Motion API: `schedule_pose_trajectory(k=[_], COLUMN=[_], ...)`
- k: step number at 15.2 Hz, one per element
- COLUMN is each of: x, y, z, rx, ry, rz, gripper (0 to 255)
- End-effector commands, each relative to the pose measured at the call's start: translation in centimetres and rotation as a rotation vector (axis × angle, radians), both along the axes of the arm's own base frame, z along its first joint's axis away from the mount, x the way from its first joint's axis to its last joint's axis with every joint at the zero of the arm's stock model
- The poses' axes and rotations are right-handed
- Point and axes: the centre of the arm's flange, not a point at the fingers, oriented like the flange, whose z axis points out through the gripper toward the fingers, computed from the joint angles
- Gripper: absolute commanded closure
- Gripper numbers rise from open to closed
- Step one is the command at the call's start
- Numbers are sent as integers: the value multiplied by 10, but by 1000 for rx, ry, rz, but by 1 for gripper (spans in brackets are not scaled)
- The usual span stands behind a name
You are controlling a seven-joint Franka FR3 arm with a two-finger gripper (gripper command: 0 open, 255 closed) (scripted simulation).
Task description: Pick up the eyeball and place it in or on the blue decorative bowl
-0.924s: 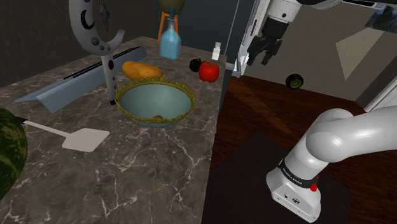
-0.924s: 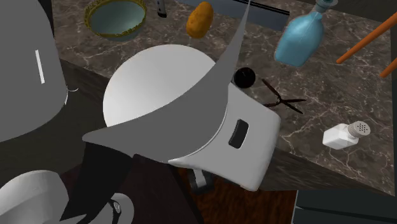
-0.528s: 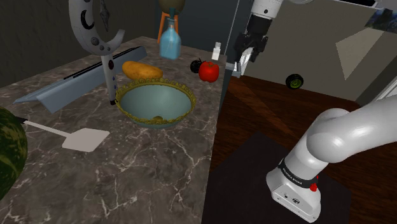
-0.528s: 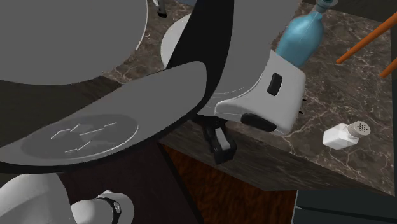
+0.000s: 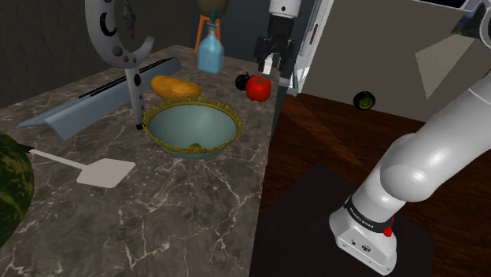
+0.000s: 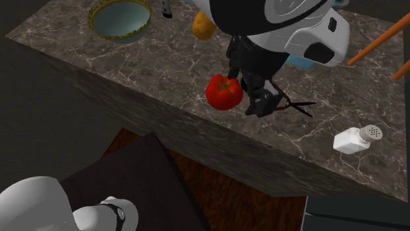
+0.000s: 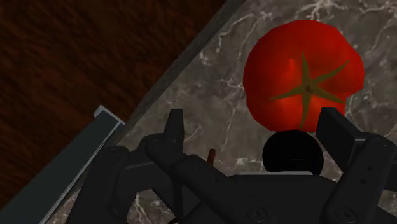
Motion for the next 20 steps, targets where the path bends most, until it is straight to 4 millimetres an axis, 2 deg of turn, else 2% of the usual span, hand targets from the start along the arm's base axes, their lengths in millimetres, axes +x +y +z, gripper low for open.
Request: schedule_pose_trajectory(k=[1,6,7,14,20], x=[27,95,101,95,94], y=[12,39,41,43,43], z=[-8,-24,-25,-62,-65], rx=[4,14,14,14,14], ry=[26,89,95,95,95], rz=[2,7,8,8,8], gripper=[0,0,0,0,0])
